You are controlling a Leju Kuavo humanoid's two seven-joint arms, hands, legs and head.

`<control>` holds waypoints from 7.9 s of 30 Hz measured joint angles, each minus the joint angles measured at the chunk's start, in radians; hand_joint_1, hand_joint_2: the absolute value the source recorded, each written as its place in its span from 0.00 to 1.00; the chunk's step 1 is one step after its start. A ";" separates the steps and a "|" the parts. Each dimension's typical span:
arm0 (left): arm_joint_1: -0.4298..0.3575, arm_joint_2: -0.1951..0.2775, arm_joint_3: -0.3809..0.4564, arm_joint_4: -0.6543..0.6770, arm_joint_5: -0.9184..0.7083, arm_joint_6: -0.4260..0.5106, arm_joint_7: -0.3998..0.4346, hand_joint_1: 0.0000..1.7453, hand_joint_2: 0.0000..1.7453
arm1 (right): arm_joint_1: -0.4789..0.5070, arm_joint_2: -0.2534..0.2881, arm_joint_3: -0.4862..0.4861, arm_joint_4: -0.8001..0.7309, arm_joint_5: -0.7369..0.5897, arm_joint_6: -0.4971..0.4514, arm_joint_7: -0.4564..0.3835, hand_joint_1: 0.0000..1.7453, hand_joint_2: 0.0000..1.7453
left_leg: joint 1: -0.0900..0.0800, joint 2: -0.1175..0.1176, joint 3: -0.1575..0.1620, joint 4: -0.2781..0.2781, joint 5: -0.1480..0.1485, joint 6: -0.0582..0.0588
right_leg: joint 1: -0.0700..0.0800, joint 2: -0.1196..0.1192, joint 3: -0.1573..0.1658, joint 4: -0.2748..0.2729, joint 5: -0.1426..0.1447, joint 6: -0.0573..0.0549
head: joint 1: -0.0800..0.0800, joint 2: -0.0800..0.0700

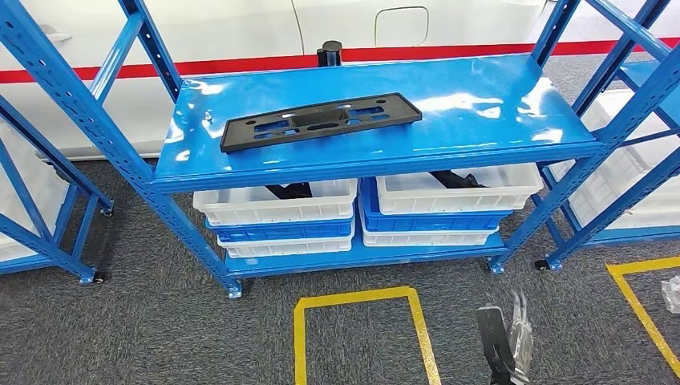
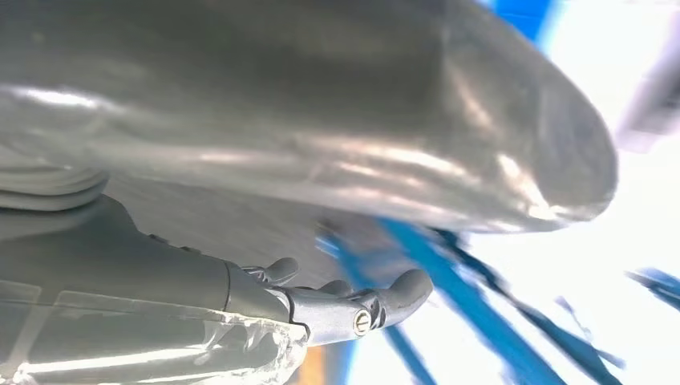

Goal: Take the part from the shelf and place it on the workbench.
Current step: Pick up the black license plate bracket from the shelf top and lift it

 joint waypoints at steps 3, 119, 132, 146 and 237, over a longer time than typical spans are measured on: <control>0.000 0.001 0.000 0.000 -0.005 0.000 -0.009 0.00 0.00 | 0.049 0.000 -0.071 -0.210 0.115 -0.001 -0.003 0.00 0.00 | 0.000 0.000 0.000 0.000 0.000 0.000 | 0.000 0.000 0.000 0.000 0.000 0.000 | 0.000 0.000; -0.013 -0.034 0.025 -0.008 0.002 0.064 0.000 0.00 0.00 | 0.220 -0.037 -0.043 -1.138 0.535 0.025 0.104 0.00 0.00 | 0.009 0.018 0.013 0.121 -0.132 -0.013 | 0.000 0.001 -0.016 0.000 0.020 -0.025 | -0.008 0.000; -0.016 -0.017 0.023 -0.009 -0.017 0.029 -0.013 0.00 0.00 | 0.035 -0.094 -0.058 -0.922 0.618 0.210 0.210 0.00 0.00 | 0.009 0.020 -0.046 0.031 0.026 -0.011 | 0.010 0.005 0.048 -0.008 -0.040 -0.006 | -0.008 0.000; -0.019 -0.028 0.022 -0.009 -0.029 0.047 -0.019 0.00 0.00 | -0.119 -0.145 -0.014 -0.712 0.769 0.343 0.293 0.00 0.00 | 0.005 0.018 -0.043 0.031 0.018 0.008 | 0.008 0.001 0.065 -0.028 -0.036 0.004 | -0.009 0.000; -0.018 -0.010 -0.045 -0.008 -0.134 0.006 -0.014 0.00 0.00 | -0.317 -0.208 0.347 -0.419 1.240 0.366 0.570 1.00 1.00 | 0.006 0.018 -0.030 0.027 0.019 0.009 | 0.009 0.001 0.068 -0.029 -0.037 0.009 | -0.009 0.000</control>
